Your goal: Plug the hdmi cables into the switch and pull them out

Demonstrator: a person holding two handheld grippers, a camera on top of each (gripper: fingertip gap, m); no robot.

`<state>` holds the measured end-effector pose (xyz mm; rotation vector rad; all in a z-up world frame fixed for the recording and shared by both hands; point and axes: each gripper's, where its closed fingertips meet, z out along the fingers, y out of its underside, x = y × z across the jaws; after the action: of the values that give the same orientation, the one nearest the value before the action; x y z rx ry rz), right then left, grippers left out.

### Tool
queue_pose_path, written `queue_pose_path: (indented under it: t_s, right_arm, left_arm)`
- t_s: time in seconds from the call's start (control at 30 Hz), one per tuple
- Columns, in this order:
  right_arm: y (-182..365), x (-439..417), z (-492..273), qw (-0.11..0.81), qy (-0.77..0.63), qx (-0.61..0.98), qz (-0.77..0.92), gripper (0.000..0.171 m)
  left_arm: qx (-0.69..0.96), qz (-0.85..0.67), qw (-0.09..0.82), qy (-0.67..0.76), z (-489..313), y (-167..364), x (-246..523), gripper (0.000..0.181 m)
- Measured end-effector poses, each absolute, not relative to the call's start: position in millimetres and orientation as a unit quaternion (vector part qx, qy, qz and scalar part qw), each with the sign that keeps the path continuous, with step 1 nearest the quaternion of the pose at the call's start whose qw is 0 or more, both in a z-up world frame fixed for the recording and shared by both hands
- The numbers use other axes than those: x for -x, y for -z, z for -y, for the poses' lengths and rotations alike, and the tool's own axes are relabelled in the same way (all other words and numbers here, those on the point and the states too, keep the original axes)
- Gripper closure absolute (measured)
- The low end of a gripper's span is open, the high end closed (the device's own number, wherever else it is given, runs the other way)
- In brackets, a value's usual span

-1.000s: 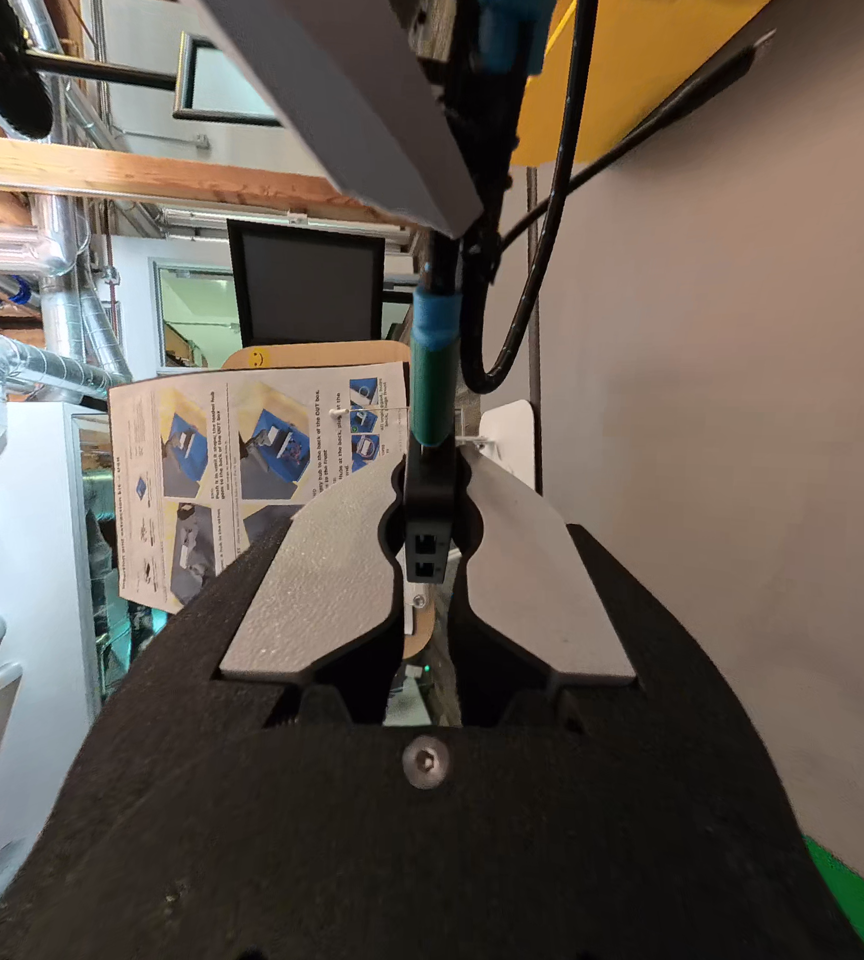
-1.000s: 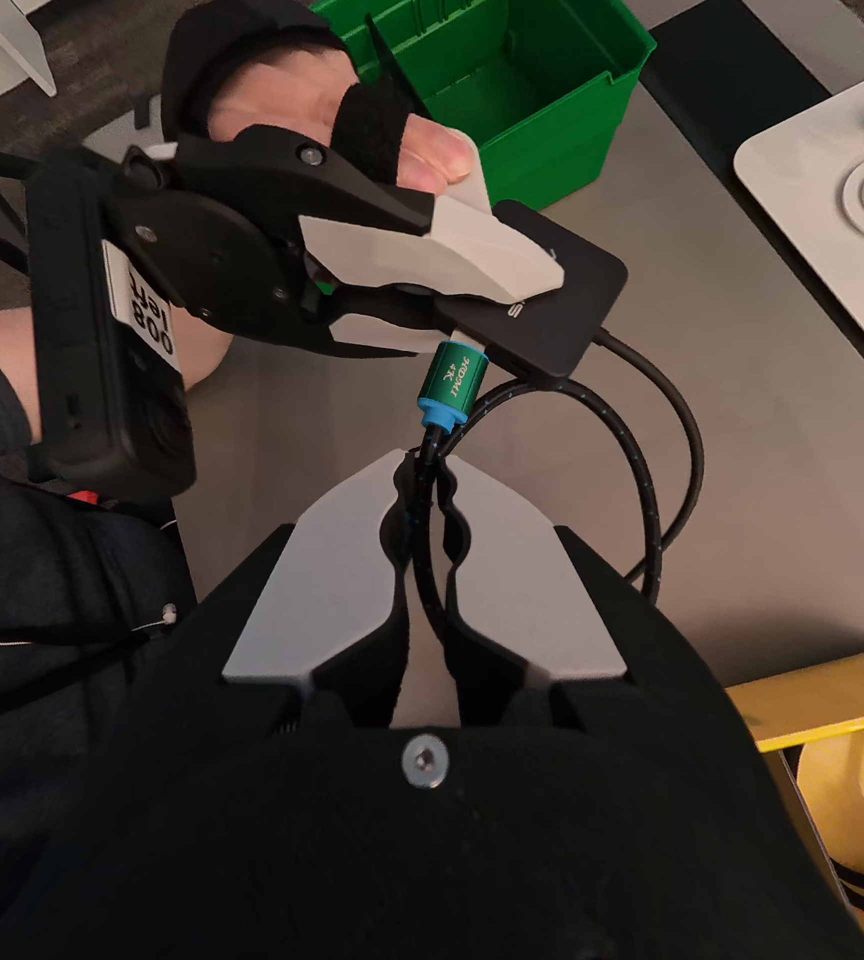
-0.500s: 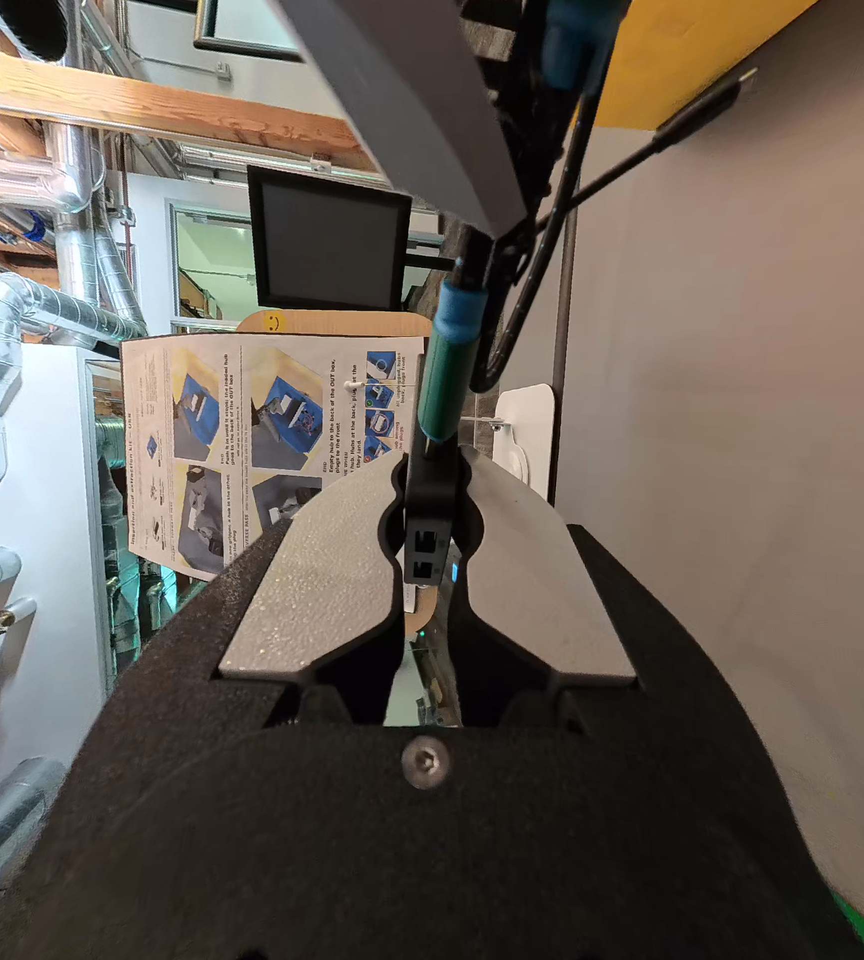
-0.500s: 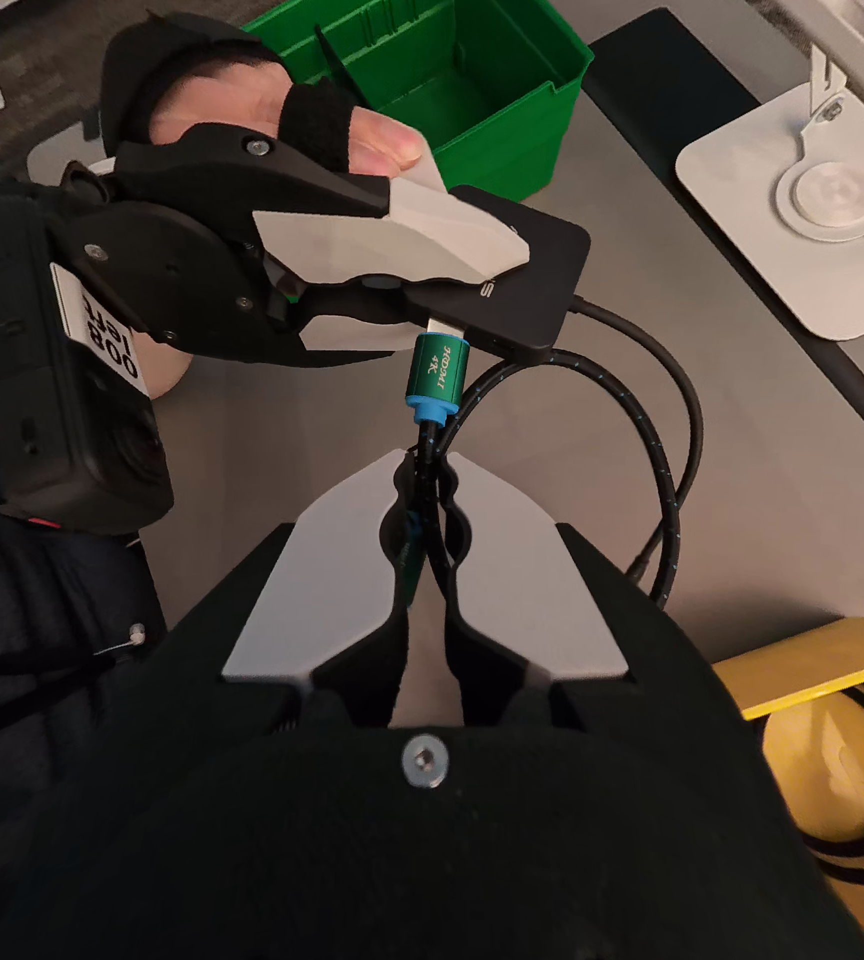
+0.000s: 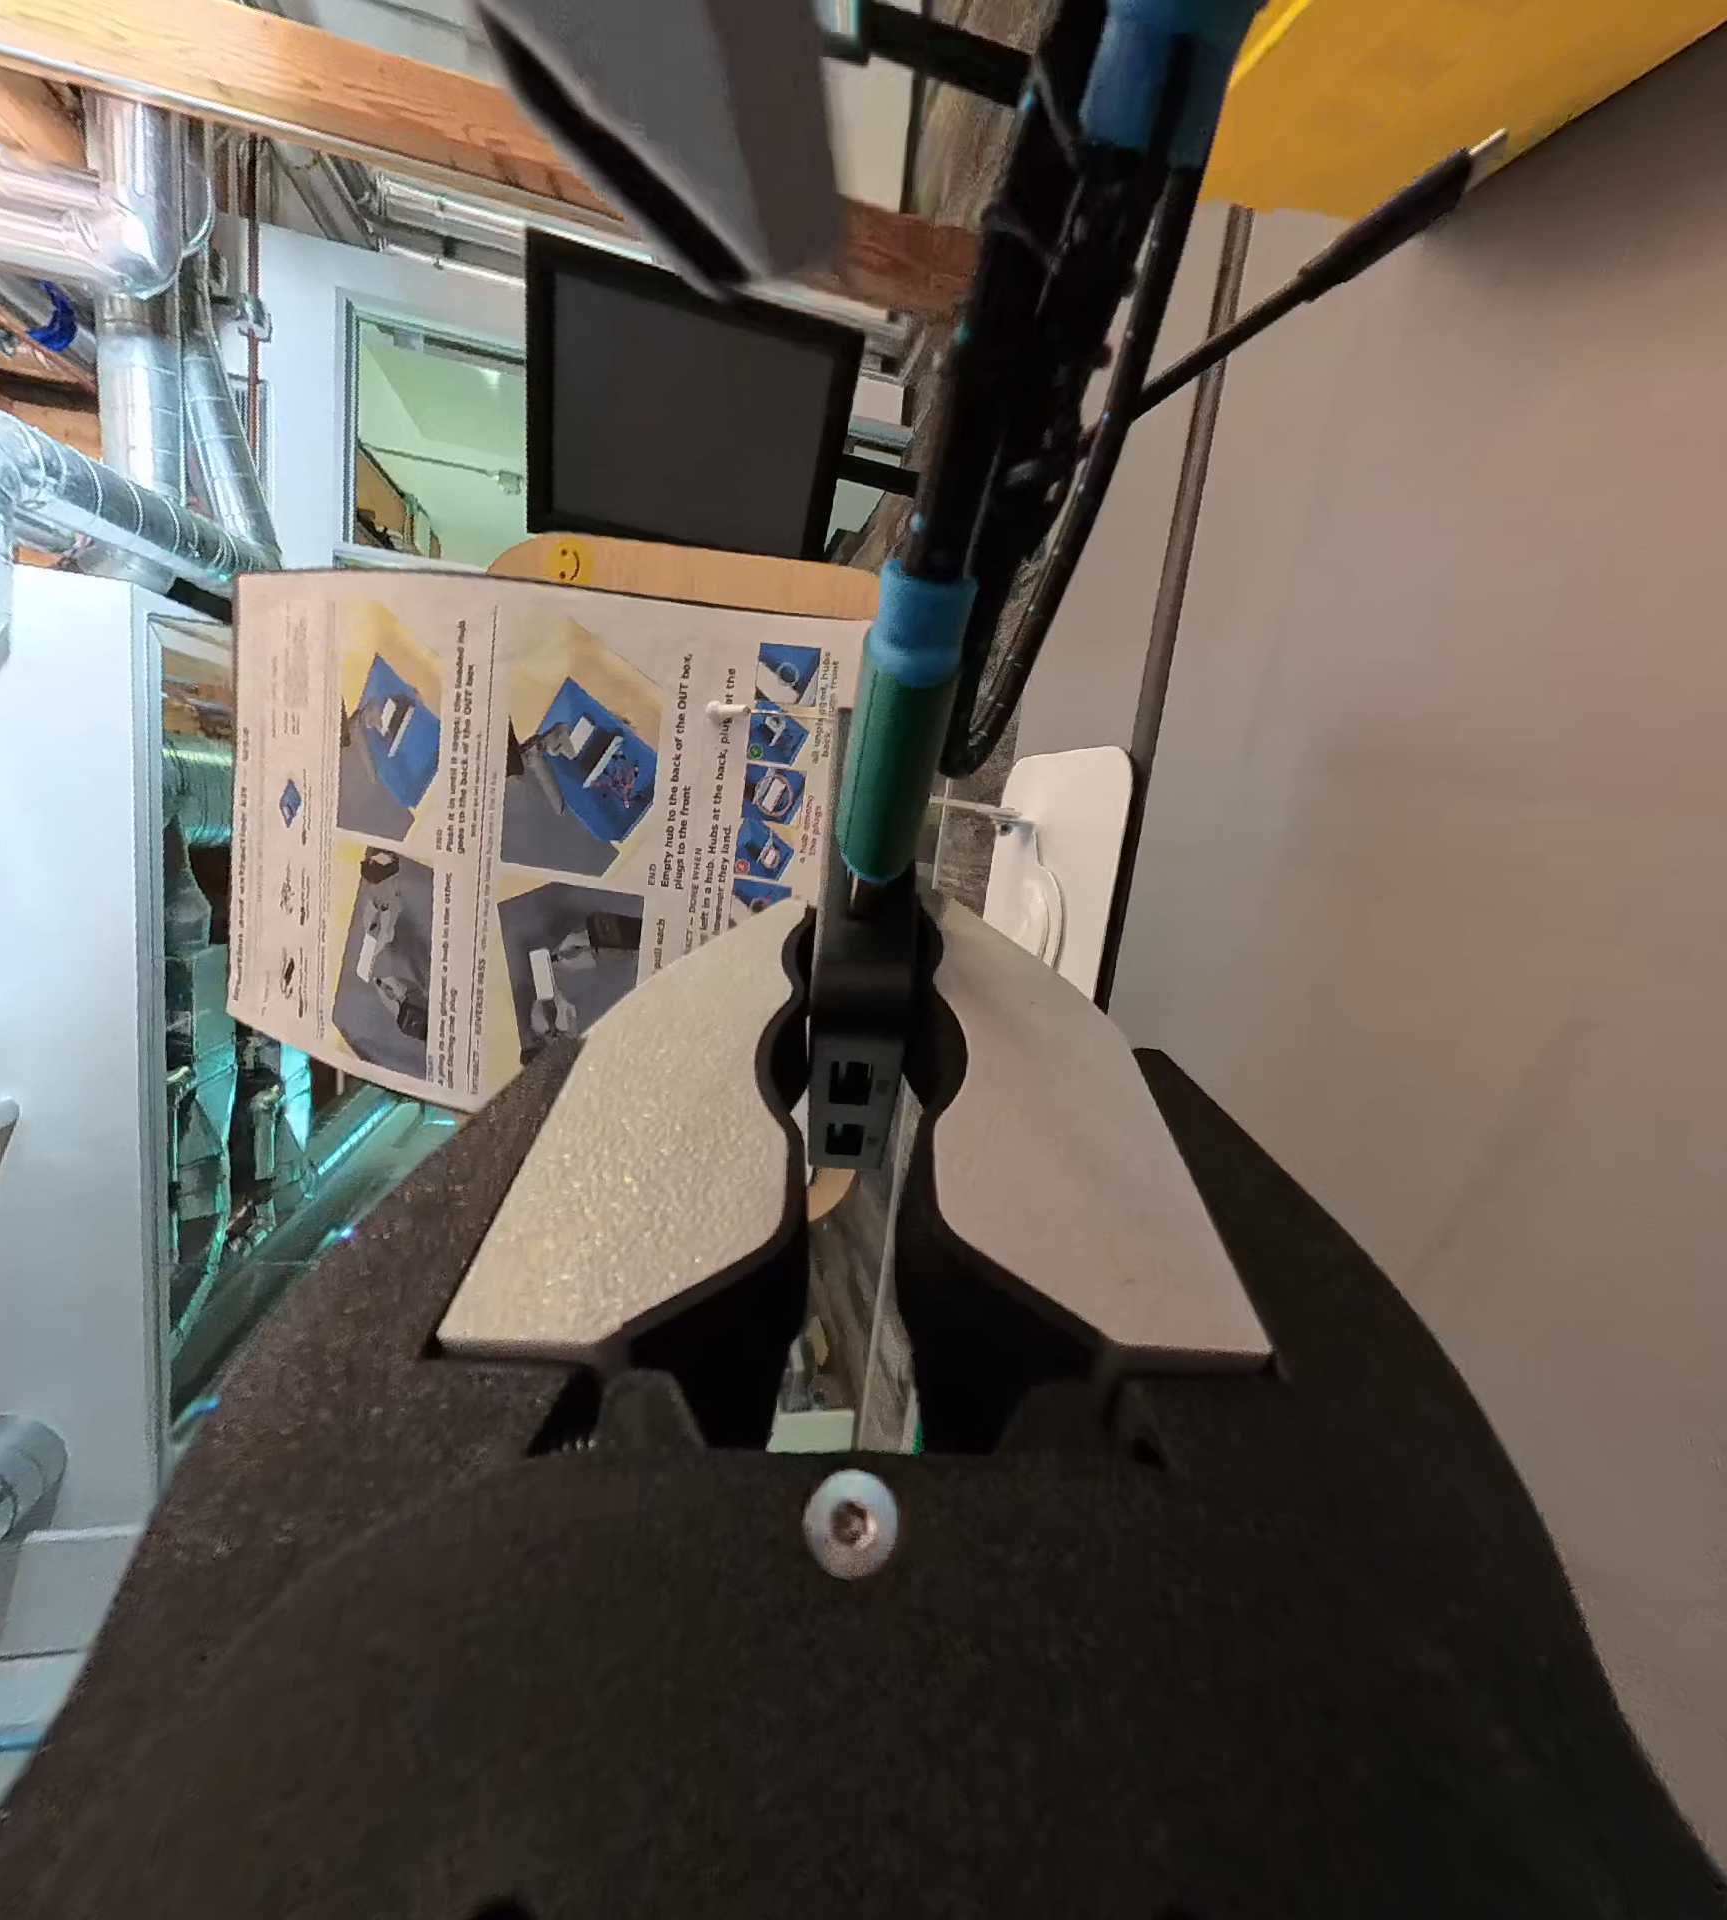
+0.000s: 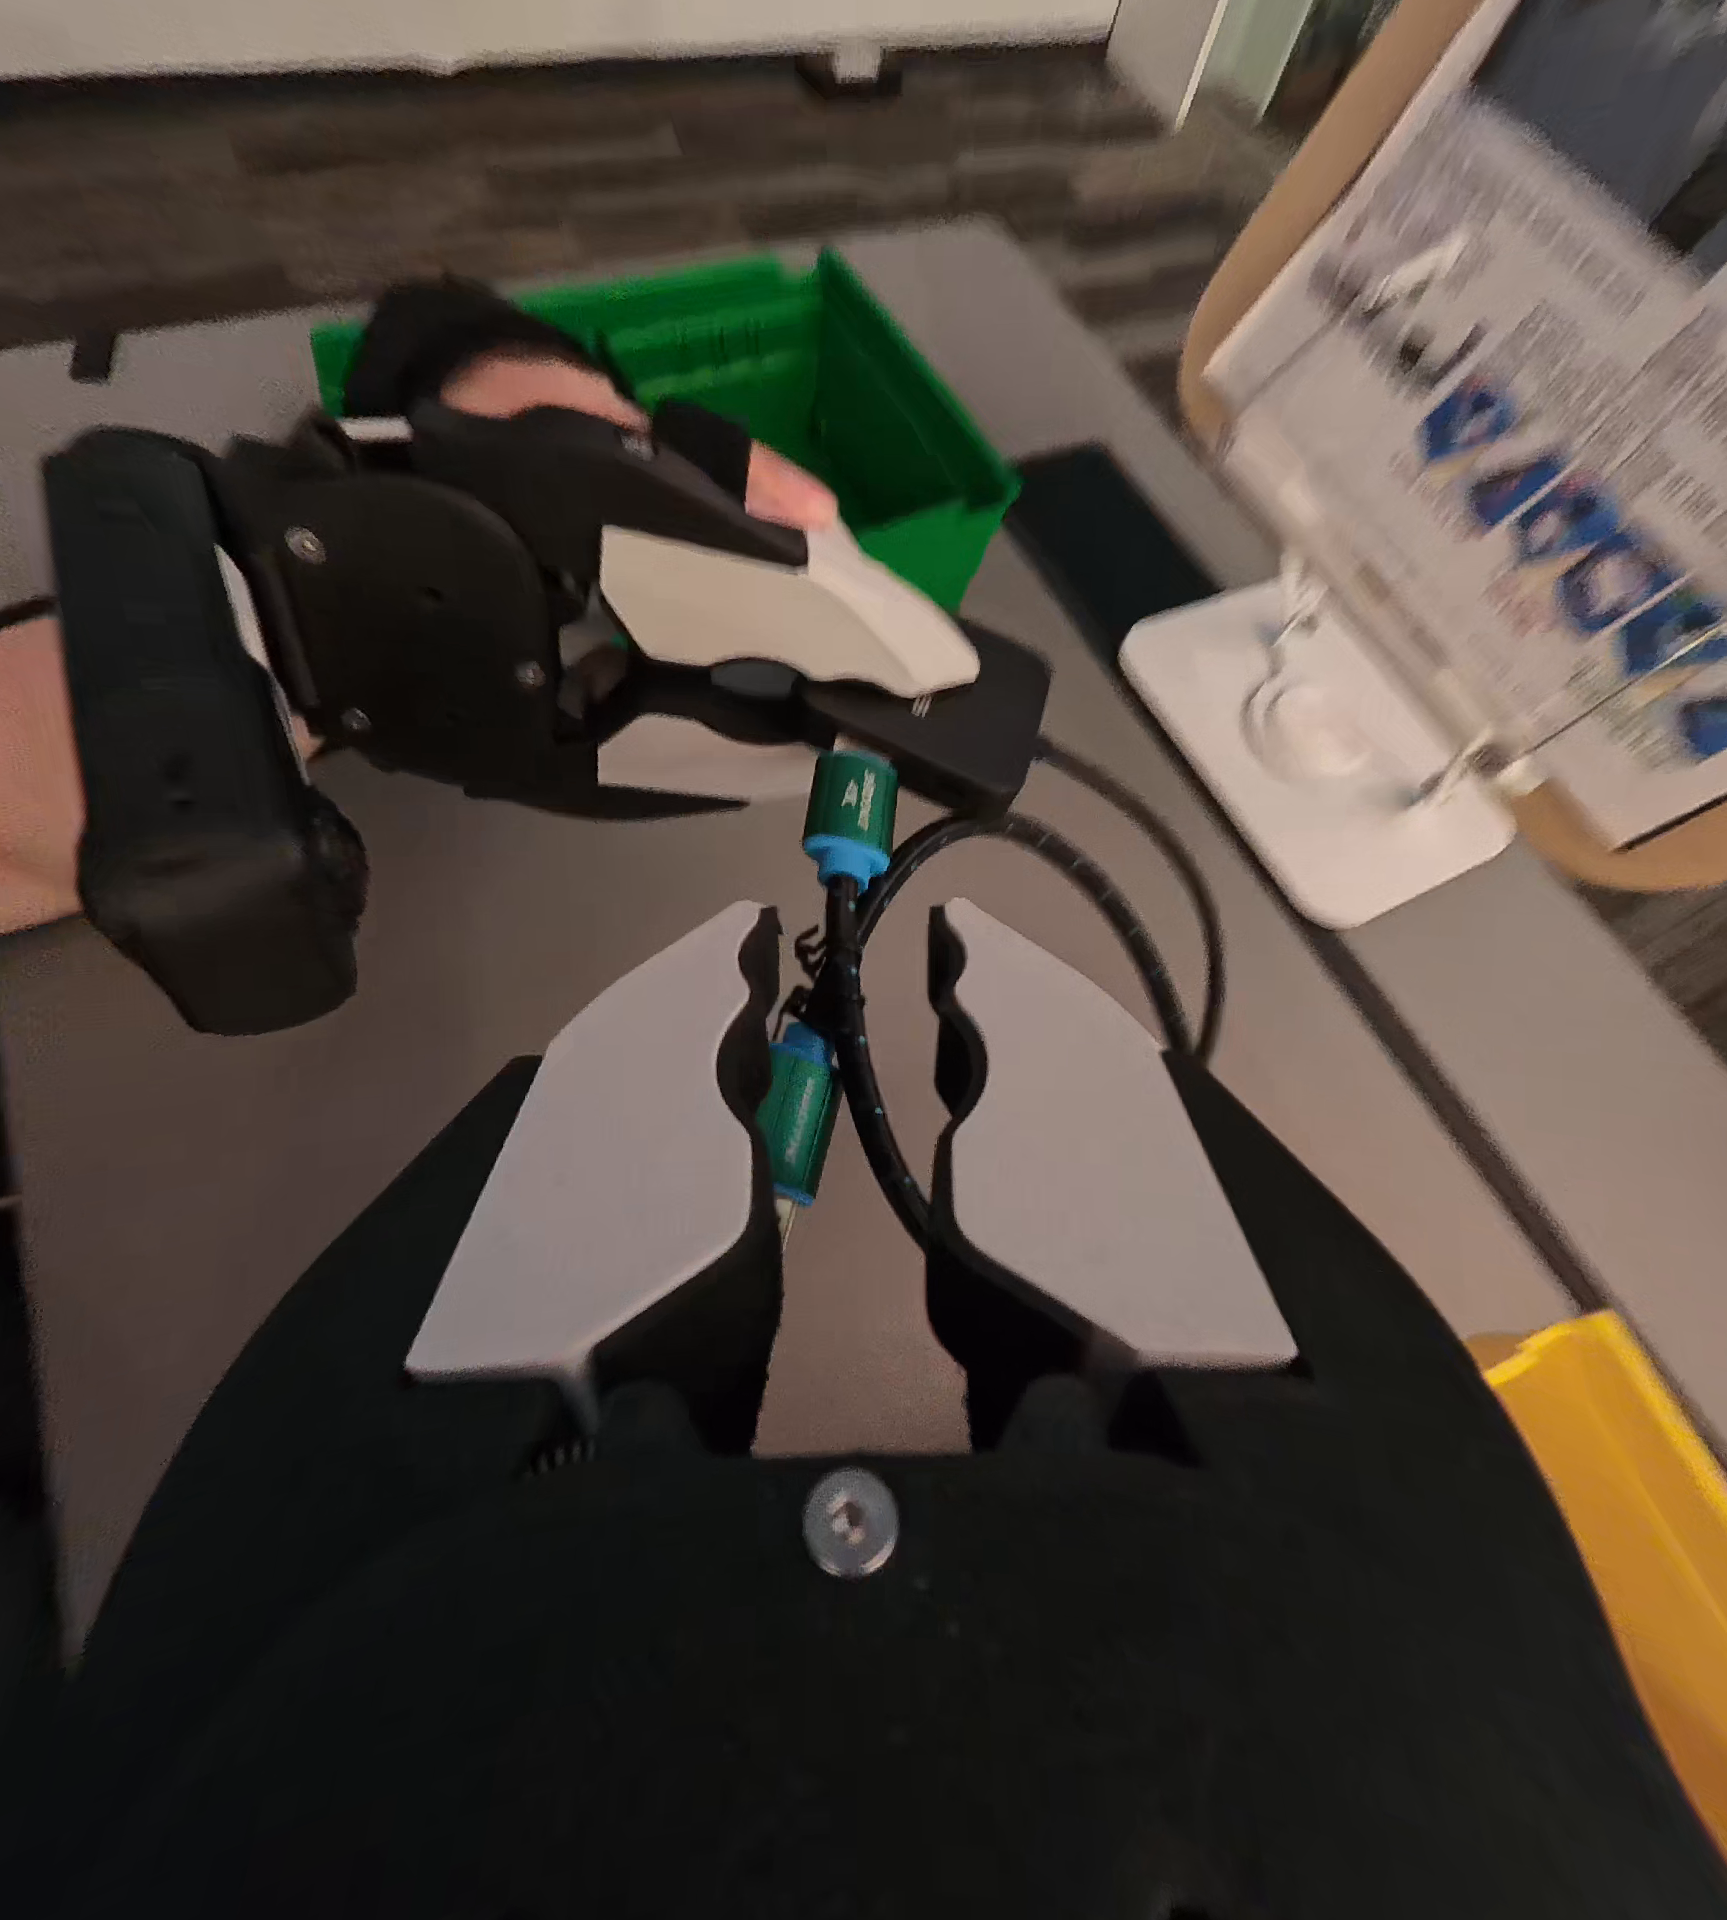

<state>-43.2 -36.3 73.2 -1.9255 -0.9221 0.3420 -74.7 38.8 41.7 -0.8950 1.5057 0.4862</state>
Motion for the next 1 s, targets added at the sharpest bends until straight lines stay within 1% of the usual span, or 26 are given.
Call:
queue_pose_path:
  t_s: [0.07,0.13,0.2,0.27,0.33,0.47,0.53,0.57,0.63,0.7,0.77,0.83,0.87,0.93,1.0]
  right_arm:
    - [-104,44,36,0.553,-0.110,0.735,0.377,0.138]
    - [-138,52,53,0.629,-0.100,0.666,0.389,0.138]
    - [-155,68,82,0.665,-0.115,0.597,0.435,0.140]
    - [-147,89,110,0.642,-0.145,0.555,0.508,0.150]
    - [-135,100,112,0.616,-0.146,0.566,0.528,0.150]
    - [-135,96,79,0.658,-0.081,0.571,0.484,0.147]
    - [-133,102,83,0.659,-0.100,0.548,0.505,0.148]
    - [-130,106,88,0.651,-0.115,0.540,0.521,0.151]
    - [-111,114,105,0.594,-0.147,0.537,0.581,0.165]
    - [-94,115,105,0.557,-0.135,0.550,0.607,0.165]
    - [-81,117,100,0.555,-0.112,0.527,0.633,0.165]
    - [-70,117,82,0.578,-0.058,0.494,0.647,0.165]
    - [-69,115,68,0.605,-0.023,0.480,0.635,0.164]
    - [-74,113,42,0.672,0.024,0.451,0.586,0.155]
    - [-75,108,26,0.707,0.043,0.450,0.544,0.156]
  left_arm:
    - [0.400,-0.641,0.621,-0.209,-44,-47,81,0.167]
    - [0.411,-0.626,0.628,-0.211,-50,-55,90,0.167]
    - [0.421,-0.611,0.637,-0.210,-55,-64,101,0.167]
    - [0.434,-0.591,0.645,-0.213,-61,-75,114,0.168]
    - [0.442,-0.575,0.654,-0.215,-63,-84,124,0.168]
    - [0.444,-0.559,0.665,-0.221,-60,-94,128,0.167]
    - [0.442,-0.555,0.669,-0.220,-57,-96,126,0.167]
    - [0.443,-0.553,0.671,-0.219,-57,-97,126,0.167]
    - [0.450,-0.544,0.675,-0.214,-57,-101,128,0.167]
    - [0.455,-0.538,0.679,-0.207,-58,-104,131,0.167]
    - [0.457,-0.529,0.686,-0.202,-57,-109,135,0.167]
    - [0.463,-0.521,0.691,-0.191,-55,-114,137,0.167]
    - [0.464,-0.515,0.697,-0.184,-54,-117,138,0.167]
    - [0.467,-0.509,0.702,-0.173,-50,-121,139,0.167]
    - [0.463,-0.509,0.706,-0.169,-45,-123,136,0.167]
